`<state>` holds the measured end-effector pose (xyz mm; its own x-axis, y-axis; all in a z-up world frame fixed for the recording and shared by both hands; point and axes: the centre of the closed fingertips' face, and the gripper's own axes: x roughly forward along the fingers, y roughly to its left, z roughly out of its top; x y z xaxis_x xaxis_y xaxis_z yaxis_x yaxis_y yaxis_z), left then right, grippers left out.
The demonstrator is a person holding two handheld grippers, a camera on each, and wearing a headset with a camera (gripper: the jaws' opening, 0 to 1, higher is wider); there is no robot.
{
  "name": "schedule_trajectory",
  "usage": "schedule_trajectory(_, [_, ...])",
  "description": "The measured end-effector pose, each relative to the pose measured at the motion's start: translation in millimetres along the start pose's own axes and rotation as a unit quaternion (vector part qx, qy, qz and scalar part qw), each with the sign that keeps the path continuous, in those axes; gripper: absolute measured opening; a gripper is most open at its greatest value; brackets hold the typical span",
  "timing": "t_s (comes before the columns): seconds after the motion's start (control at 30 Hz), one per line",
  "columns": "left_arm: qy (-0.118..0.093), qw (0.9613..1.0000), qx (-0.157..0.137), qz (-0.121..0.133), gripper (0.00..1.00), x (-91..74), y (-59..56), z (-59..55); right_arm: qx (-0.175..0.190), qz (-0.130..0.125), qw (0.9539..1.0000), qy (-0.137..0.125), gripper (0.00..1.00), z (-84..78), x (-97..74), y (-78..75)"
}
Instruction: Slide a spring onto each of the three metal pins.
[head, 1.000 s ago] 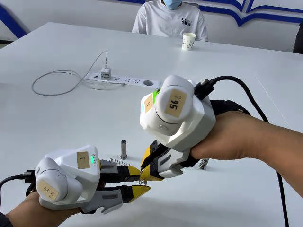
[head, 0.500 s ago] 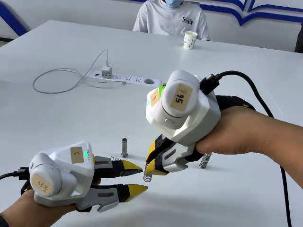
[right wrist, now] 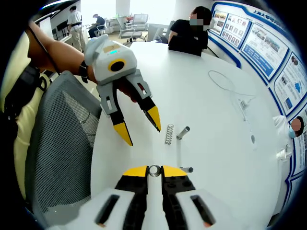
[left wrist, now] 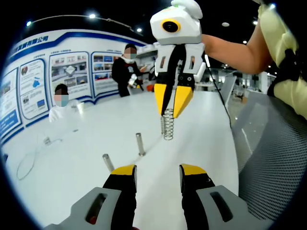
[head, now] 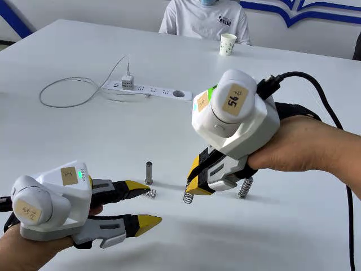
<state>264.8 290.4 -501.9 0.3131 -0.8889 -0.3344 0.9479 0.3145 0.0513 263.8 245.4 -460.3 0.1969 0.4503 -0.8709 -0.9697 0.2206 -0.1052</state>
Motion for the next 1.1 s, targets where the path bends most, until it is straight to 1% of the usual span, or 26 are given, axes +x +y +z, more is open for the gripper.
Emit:
schedule_trajectory(0.3, [0.003, 0.9996, -0.016, 0.023, 0.43, -10.6, 7.4, -9.0, 0.012, -0.017, 0.9998, 0.0, 0.11, -4.9, -7.7, -17.1])
schedule_trajectory(0.37, [0.003, 0.9994, -0.021, 0.029, 0.45, -13.7, 10.0, -11.6, 0.014, -0.023, 0.9996, 0.0, 0.11, -5.1, -9.1, -22.6])
schedule_trajectory(0.47, [0.003, 0.9991, -0.025, 0.035, 0.46, -16.4, 11.6, -12.4, 0.016, -0.03, 0.9994, 0.0, 0.11, -5.3, -9.6, -30.5])
schedule_trajectory(0.63, [0.003, 0.9987, -0.03, 0.041, 0.48, -18.9, 11.8, -13.0, 0.017, -0.042, 0.999, 0.004, 0.11, -6.3, -8.8, -42.9])
schedule_trajectory(0.73, [0.004, 0.9985, -0.034, 0.043, 0.49, -19.9, 11.3, -13.7, 0.019, -0.05, 0.9986, 0.0, 0.11, -5.2, -7.7, -50.2])
schedule_trajectory(0.93, [0.007, 0.9983, -0.038, 0.045, 0.51, -21.1, 10.7, -14.8, 0.021, -0.06, 0.998, 0.001, 0.11, -7.3, -2.5, -60.7])
schedule_trajectory(1.1, [0.009, 0.998, -0.041, 0.047, 0.51, -22.8, 12.6, -16.2, 0.024, -0.062, 0.9978, 0.003, 0.11, -10.0, 2.3, -65.6])
